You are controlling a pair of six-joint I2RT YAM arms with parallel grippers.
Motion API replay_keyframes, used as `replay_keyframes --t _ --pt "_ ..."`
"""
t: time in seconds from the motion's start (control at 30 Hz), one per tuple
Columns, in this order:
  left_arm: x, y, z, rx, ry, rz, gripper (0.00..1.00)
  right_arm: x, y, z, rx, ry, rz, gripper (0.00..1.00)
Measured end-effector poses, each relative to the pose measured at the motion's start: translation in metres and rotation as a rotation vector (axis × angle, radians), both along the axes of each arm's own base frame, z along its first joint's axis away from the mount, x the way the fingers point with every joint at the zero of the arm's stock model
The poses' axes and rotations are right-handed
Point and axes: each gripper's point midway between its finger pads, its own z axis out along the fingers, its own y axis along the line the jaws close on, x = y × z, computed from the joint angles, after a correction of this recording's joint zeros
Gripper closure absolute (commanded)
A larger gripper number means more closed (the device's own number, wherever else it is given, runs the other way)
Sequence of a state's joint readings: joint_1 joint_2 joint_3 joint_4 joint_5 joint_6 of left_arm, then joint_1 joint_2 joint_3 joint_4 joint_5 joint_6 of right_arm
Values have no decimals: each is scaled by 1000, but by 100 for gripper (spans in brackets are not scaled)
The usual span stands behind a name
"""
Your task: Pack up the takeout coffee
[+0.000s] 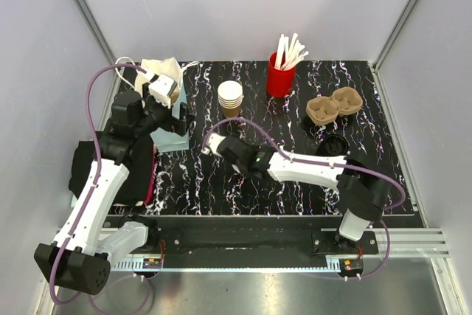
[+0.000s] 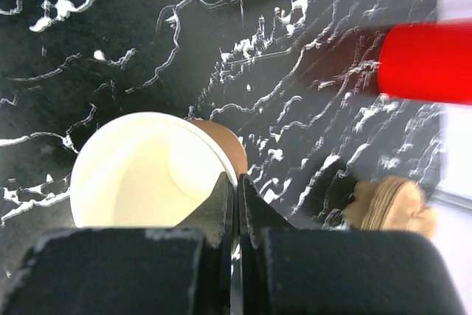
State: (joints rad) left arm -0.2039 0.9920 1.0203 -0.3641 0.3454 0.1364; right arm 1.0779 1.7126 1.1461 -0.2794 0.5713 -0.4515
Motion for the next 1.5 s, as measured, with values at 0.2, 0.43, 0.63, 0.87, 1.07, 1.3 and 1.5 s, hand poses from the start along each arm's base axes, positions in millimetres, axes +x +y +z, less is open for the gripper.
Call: replay_keyframes --t 0.2,0.43,0.63,0.87,1.07,1.3,1.5 --pt "0 3 1 -10 2 8 1 37 -29 12 205 163 -116 100" --pt "1 6 1 -23 8 16 1 41 -43 1 378 376 -156 100" --pt "2 7 2 -33 11 20 1 44 -44 -14 481 522 -182 100" --pt "3 6 5 -41 -2 13 1 39 -41 -20 507 579 -186 77" --pt "3 6 5 -44 -1 12 1 40 -43 -19 510 577 -188 41" --pt "2 5 6 -49 1 0 1 47 -66 35 530 438 -160 28" --pt "-3 -2 6 -61 4 -45 1 56 -128 108 555 220 -202 34"
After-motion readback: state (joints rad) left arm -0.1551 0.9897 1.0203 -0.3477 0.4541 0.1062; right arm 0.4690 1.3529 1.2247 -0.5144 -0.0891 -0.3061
